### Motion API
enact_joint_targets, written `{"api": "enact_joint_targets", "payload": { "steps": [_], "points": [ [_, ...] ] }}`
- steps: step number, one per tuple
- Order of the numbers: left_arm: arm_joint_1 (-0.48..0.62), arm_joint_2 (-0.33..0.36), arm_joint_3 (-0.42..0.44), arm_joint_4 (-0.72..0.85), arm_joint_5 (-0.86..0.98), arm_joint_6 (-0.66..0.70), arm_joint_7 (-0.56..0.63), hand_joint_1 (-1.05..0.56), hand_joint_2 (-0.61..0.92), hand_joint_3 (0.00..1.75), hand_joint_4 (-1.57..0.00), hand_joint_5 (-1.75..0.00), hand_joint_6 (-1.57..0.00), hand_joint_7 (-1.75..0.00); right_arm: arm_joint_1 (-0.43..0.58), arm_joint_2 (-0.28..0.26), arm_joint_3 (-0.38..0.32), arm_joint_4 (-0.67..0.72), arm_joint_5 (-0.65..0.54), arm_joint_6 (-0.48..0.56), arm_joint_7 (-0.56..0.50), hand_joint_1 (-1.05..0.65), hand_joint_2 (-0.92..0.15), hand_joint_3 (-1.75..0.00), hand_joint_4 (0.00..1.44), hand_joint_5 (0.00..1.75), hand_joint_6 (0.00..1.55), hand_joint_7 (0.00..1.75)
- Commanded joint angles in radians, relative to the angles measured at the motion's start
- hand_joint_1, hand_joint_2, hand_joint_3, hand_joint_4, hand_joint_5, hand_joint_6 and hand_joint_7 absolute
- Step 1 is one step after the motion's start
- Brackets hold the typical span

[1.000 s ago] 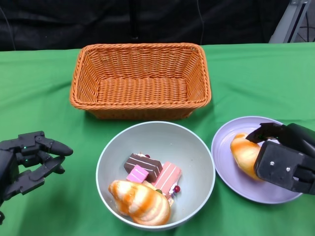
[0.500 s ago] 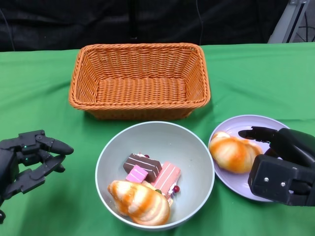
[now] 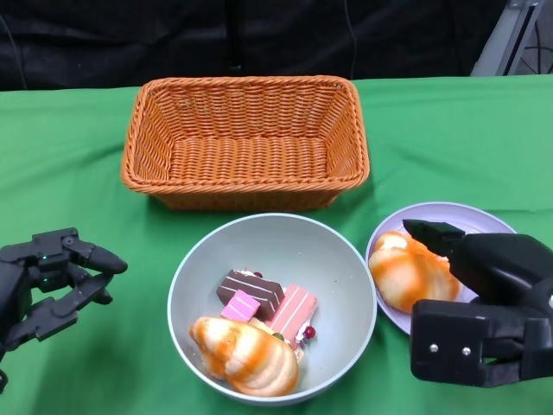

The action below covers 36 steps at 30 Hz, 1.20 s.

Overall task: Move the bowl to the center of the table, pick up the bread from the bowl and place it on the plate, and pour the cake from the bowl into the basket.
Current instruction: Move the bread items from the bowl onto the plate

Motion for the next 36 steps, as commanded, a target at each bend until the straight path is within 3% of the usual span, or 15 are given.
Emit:
{"api": "enact_joint_targets", "payload": {
  "steps": [1,12,13,14,16,27,30,36],
  "points": [
    [0.001,0.023,0.004,0.008,0.002,-0.004,0.009,-0.07,0.92,0.34,-0.80,-1.25,-0.86,-0.89,0.012,-0.015,-0.005,-0.023,-0.018,0.020,0.026,-0.68,-0.92,-0.06,0.42,0.18,0.00,0.00],
    [0.001,0.023,0.003,0.007,0.002,-0.005,0.009,-0.07,0.92,0.34,-0.79,-1.26,-0.84,-0.92,0.012,-0.013,-0.008,-0.037,-0.023,0.029,0.040,-0.68,-0.92,-0.06,0.43,0.17,0.01,0.00],
    [-0.009,0.024,0.002,0.019,0.002,-0.001,0.008,-0.06,0.92,0.34,-0.79,-1.26,-0.84,-0.92,0.003,0.042,-0.052,-0.182,0.073,0.056,0.073,-0.68,-0.92,-0.06,0.44,0.17,0.01,0.00],
    [-0.018,0.023,0.001,0.032,0.003,-0.003,0.007,-0.07,0.92,0.34,-0.79,-1.25,-0.84,-0.92,-0.010,0.083,-0.081,-0.295,0.142,0.087,0.106,-0.70,-0.92,-0.08,0.50,0.19,0.12,0.05],
    [-0.028,0.023,0.000,0.050,0.003,-0.010,0.006,-0.07,0.92,0.33,-0.79,-1.24,-0.84,-0.92,-0.028,0.126,-0.108,-0.419,0.217,0.133,0.149,-0.71,-0.92,-0.09,0.53,0.20,0.18,0.07],
    [-0.036,0.025,-0.002,0.071,0.000,-0.027,0.005,-0.06,0.92,0.32,-0.80,-1.22,-0.84,-0.92,-0.039,0.108,-0.101,-0.459,0.243,0.199,0.166,-0.71,-0.92,-0.09,0.55,0.17,0.21,0.06],
    [-0.042,0.025,-0.004,0.083,0.001,-0.032,0.003,-0.07,0.92,0.32,-0.80,-1.23,-0.84,-0.92,-0.105,0.143,-0.088,-0.457,0.323,0.204,0.197,-0.70,-0.92,-0.10,0.58,0.17,0.24,0.07],
    [-0.042,0.029,-0.006,0.084,0.007,-0.034,0.006,-0.08,0.92,0.31,-0.78,-1.25,-0.83,-0.92,-0.124,0.150,-0.065,-0.425,0.385,0.196,0.179,-0.72,-0.92,-0.12,0.62,0.16,0.27,0.06]
  ]
}}
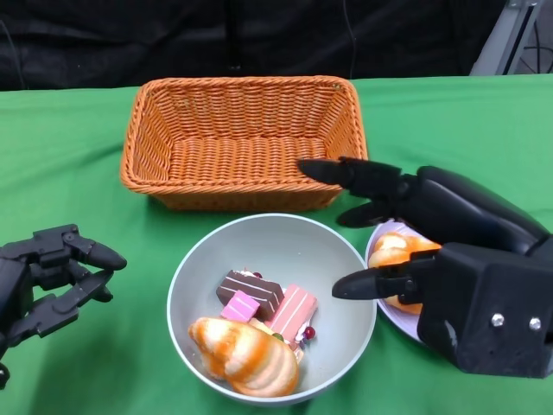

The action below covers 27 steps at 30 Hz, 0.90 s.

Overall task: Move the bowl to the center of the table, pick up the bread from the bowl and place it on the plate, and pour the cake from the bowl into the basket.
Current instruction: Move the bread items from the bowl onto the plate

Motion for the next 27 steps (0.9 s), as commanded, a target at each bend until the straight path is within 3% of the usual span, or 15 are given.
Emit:
{"api": "enact_joint_targets", "payload": {
  "steps": [1,9,16,21,27],
  "points": [
    [-0.003,0.024,0.002,0.011,0.004,-0.010,0.005,-0.08,0.92,0.31,-0.78,-1.25,-0.83,-0.92,-0.017,0.005,0.011,0.023,0.025,-0.004,-0.018,-0.72,-0.92,-0.11,0.62,0.16,0.27,0.06],
    [-0.003,0.019,0.003,0.009,0.001,-0.003,0.006,-0.10,0.92,0.29,-0.80,-1.23,-0.85,-0.90,-0.039,0.032,0.054,0.079,0.045,0.009,-0.051,-0.73,-0.92,-0.10,0.62,0.13,0.29,0.05],
    [-0.001,0.016,0.000,0.006,0.006,-0.012,0.011,-0.10,0.92,0.30,-0.80,-1.21,-0.85,-0.90,-0.103,0.051,0.149,0.183,0.043,0.044,-0.039,-0.76,-0.92,-0.15,0.62,0.10,0.27,0.02],
    [0.001,0.014,0.001,-0.001,0.006,-0.009,0.015,-0.10,0.92,0.30,-0.80,-1.21,-0.85,-0.90,-0.112,0.072,0.174,0.227,0.068,0.043,-0.046,-0.74,-0.92,-0.14,0.63,0.09,0.25,0.01],
    [-0.003,0.016,0.001,0.002,0.007,-0.013,0.020,-0.10,0.92,0.31,-0.81,-1.22,-0.84,-0.90,-0.139,0.078,0.207,0.217,0.099,0.164,0.006,-0.75,-0.92,-0.13,0.58,0.05,0.21,0.00]
  ]
}}
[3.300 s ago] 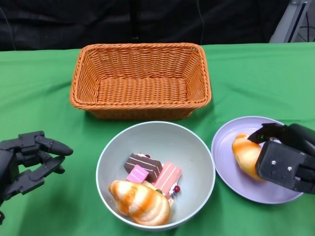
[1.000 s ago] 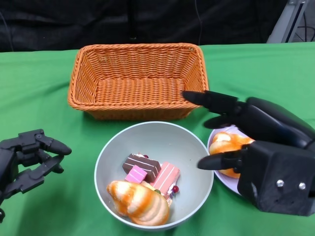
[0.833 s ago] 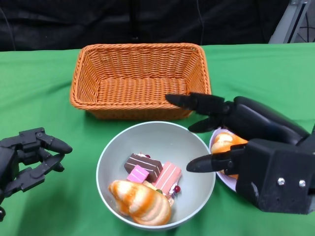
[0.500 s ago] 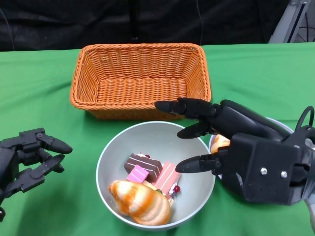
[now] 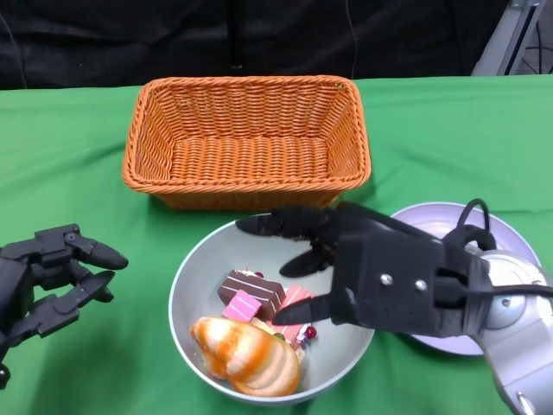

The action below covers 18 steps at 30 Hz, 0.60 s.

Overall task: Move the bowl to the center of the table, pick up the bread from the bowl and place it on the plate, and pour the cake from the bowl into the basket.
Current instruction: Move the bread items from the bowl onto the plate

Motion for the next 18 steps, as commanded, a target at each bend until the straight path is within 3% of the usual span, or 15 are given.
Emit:
{"api": "enact_joint_targets", "payload": {
  "steps": [1,10,18],
  "points": [
    [-0.002,0.016,0.004,0.000,-0.003,0.000,0.011,-0.10,0.92,0.31,-0.81,-1.22,-0.84,-0.90,-0.031,0.002,0.011,-0.010,0.027,0.063,0.025,-0.76,-0.92,-0.13,0.57,0.05,0.20,0.00],
    [-0.015,0.024,0.007,0.025,-0.002,-0.003,0.009,-0.10,0.92,0.33,-0.80,-1.23,-0.85,-0.88,-0.090,-0.019,0.048,-0.027,0.075,0.183,0.078,-0.79,-0.92,-0.12,0.55,0.03,0.14,0.00],
    [-0.017,0.025,0.004,0.030,0.009,-0.007,0.022,-0.10,0.92,0.31,-0.81,-1.22,-0.86,-0.88,-0.107,-0.041,0.072,-0.023,0.106,0.213,0.076,-0.81,-0.92,-0.13,0.56,0.02,0.12,0.00]
  ]
}}
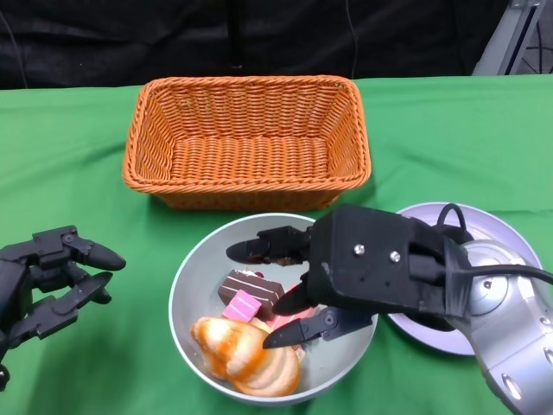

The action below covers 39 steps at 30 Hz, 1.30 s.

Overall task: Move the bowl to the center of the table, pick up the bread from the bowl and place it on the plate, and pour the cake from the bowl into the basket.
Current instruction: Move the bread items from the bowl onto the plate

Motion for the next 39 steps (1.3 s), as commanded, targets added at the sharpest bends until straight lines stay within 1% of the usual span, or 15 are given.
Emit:
{"api": "enact_joint_targets", "payload": {
  "steps": [1,4,8,11,14,16,26,39],
  "points": [
    [-0.013,0.024,0.004,0.007,0.006,-0.008,0.015,-0.10,0.92,0.31,-0.81,-1.22,-0.86,-0.88,-0.022,-0.019,0.002,-0.008,0.013,0.015,-0.001,-0.82,-0.92,-0.13,0.56,0.02,0.12,0.00],
    [-0.012,0.025,0.001,0.004,0.012,-0.010,0.016,-0.09,0.92,0.31,-0.81,-1.21,-0.85,-0.88,-0.031,-0.033,0.012,0.009,0.026,0.006,0.011,-0.82,-0.92,-0.13,0.54,0.02,0.13,0.00],
    [-0.013,0.025,0.000,0.005,0.019,-0.016,0.020,-0.09,0.92,0.31,-0.81,-1.22,-0.85,-0.89,-0.029,-0.049,0.031,0.044,0.032,-0.034,0.010,-0.84,-0.92,-0.14,0.56,0.02,0.14,0.01],
    [-0.010,0.024,-0.001,0.002,0.024,-0.017,0.024,-0.09,0.92,0.31,-0.81,-1.22,-0.85,-0.90,-0.025,-0.052,0.041,0.061,0.033,-0.052,0.003,-0.85,-0.92,-0.14,0.57,0.03,0.14,0.01],
    [-0.007,0.024,0.000,-0.006,0.028,-0.012,0.025,-0.09,0.92,0.31,-0.81,-1.22,-0.84,-0.90,-0.021,-0.054,0.053,0.081,0.027,-0.073,-0.005,-0.85,-0.92,-0.15,0.54,0.01,0.14,0.00],
    [-0.005,0.022,0.001,-0.007,0.027,-0.016,0.025,-0.09,0.92,0.31,-0.81,-1.22,-0.84,-0.90,-0.019,-0.051,0.058,0.095,0.027,-0.077,-0.008,-0.85,-0.92,-0.16,0.53,0.00,0.13,0.00],
    [-0.004,0.018,0.001,-0.010,0.011,-0.008,0.013,-0.09,0.92,0.32,-0.81,-1.25,-0.84,-0.91,-0.011,-0.027,0.072,0.156,0.037,-0.120,-0.020,-0.86,-0.92,-0.17,0.58,0.03,0.12,0.00],
    [-0.008,0.019,0.002,0.005,0.012,-0.018,0.012,-0.07,0.92,0.33,-0.80,-1.24,-0.84,-0.92,-0.038,-0.027,0.115,0.210,0.016,-0.119,-0.015,-0.88,-0.92,-0.18,0.56,0.01,0.10,0.00]
  ]
}}
